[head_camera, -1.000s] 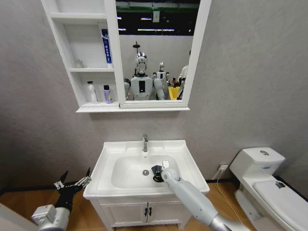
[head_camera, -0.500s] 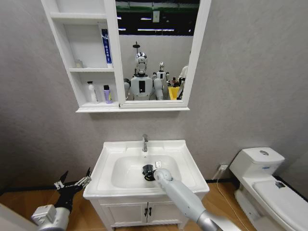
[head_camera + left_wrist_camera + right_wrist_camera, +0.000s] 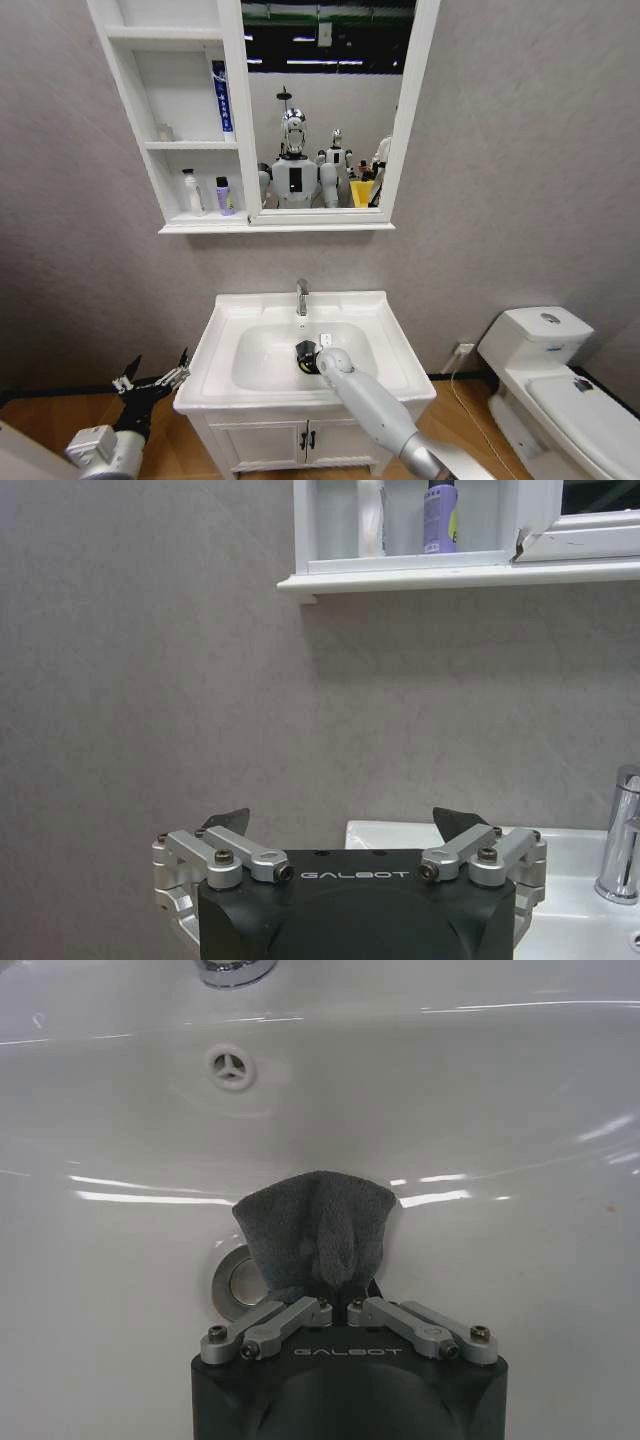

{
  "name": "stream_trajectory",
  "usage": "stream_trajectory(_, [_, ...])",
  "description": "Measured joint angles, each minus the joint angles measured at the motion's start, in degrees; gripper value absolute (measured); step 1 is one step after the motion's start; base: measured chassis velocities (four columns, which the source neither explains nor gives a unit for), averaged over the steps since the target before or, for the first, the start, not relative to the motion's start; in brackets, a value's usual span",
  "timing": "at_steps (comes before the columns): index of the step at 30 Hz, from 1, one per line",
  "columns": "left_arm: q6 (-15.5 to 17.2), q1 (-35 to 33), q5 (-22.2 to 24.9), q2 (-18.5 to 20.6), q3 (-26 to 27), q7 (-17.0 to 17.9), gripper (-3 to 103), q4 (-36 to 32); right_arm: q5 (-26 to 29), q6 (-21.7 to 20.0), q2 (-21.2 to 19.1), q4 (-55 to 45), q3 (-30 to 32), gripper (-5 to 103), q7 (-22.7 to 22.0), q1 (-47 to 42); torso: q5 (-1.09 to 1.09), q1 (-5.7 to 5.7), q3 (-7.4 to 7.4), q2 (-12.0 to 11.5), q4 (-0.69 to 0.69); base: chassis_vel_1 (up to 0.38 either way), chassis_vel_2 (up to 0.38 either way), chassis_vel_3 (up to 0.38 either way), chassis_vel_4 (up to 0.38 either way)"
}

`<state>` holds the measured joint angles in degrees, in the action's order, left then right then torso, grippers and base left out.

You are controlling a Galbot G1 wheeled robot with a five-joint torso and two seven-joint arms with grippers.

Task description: Move facial cleanser and shampoo from washbasin to cabinet, then wipe washbasin with towel.

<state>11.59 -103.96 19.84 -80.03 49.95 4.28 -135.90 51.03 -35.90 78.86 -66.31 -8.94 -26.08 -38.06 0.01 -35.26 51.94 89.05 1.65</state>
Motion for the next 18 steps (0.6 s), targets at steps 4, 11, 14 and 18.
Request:
stream_trajectory(4, [0.0,0.0,0.0,0.0,0.0,0.0,100,0.0,0.5,-0.3,-2.0,-2.6,0.4,2,-1.1,-1.0,0.0,0.0,0.0,0.0,0.0,0.0,0.0,0.0,0.0])
stream_trajectory(11, [0.0,0.0,0.0,0.0,0.0,0.0,100,0.0,0.7,-0.1,-2.8,-3.1,0.2,2,-0.4,-1.2,-0.02,0.0,0.0,0.0,0.01,0.0,0.0,0.0,0.0])
stream_trajectory(14, [0.0,0.0,0.0,0.0,0.0,0.0,100,0.0,-0.1,0.0,-2.0,-1.9,0.0,2,0.5,-0.7,-0.02,0.0,0.0,0.0,0.0,0.0,0.0,0.0,0.0])
stream_trajectory(18, [0.0,0.0,0.0,0.0,0.0,0.0,100,0.0,-2.6,0.6,0.3,1.3,-0.8,2,2.6,0.2,-0.01,0.0,0.0,0.0,-0.01,0.0,0.0,0.0,0.0])
